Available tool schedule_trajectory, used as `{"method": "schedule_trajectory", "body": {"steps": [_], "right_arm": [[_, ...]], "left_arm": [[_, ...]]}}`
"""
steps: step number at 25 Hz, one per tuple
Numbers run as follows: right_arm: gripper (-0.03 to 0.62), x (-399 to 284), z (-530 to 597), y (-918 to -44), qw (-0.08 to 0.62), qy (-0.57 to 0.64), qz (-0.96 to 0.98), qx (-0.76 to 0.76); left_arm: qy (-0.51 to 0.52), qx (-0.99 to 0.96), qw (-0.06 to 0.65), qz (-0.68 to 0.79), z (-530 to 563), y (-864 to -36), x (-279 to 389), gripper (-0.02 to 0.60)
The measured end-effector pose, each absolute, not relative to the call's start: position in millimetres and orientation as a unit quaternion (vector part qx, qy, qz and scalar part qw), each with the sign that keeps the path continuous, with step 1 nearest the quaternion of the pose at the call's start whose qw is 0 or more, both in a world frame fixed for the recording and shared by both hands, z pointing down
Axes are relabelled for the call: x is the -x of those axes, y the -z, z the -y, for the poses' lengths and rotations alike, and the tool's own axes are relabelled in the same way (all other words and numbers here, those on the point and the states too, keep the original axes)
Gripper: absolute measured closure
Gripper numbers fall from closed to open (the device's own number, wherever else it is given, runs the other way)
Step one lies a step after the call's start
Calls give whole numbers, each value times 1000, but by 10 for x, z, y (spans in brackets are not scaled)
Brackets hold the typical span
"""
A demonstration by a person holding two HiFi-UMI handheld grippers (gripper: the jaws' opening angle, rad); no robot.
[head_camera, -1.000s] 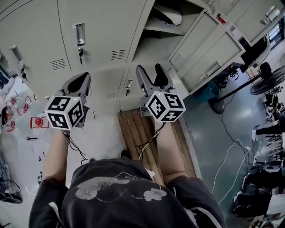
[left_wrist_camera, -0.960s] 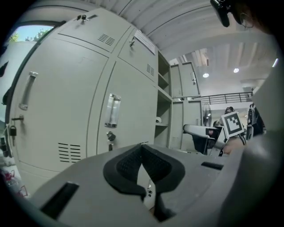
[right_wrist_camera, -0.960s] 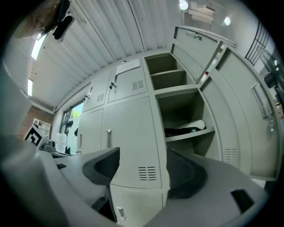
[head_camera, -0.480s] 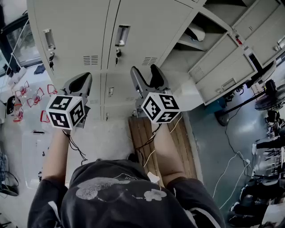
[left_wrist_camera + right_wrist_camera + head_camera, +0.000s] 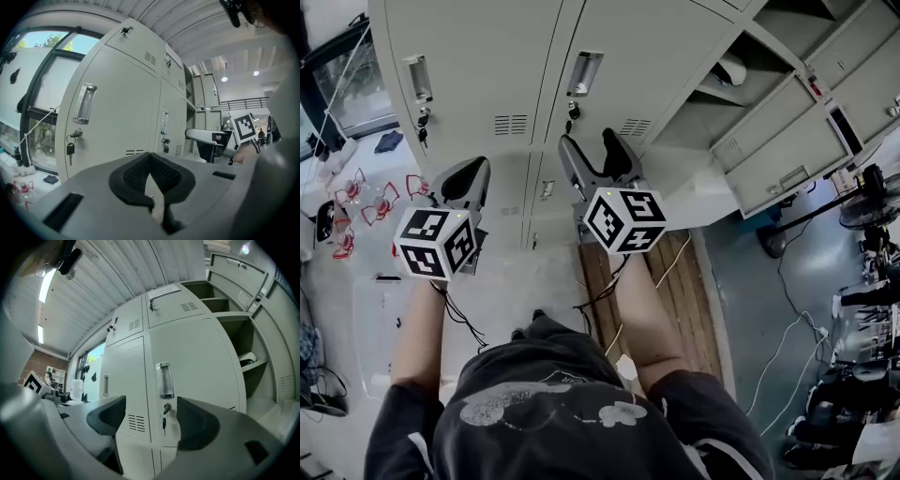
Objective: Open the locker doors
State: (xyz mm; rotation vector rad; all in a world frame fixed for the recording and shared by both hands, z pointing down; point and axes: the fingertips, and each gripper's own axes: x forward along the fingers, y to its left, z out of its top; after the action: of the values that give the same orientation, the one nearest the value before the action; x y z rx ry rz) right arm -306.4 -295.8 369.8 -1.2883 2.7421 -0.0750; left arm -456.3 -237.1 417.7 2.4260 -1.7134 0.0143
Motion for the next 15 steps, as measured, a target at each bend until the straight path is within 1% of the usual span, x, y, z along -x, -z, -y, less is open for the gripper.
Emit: {"method": "schedule_trajectory", "body": {"steps": [15], "right_arm": [[269,3657,3718,-3415,43,-4,-924,381]], "left_arm": [[-4,-800,82,594,2828,-4074,4657,572]]}}
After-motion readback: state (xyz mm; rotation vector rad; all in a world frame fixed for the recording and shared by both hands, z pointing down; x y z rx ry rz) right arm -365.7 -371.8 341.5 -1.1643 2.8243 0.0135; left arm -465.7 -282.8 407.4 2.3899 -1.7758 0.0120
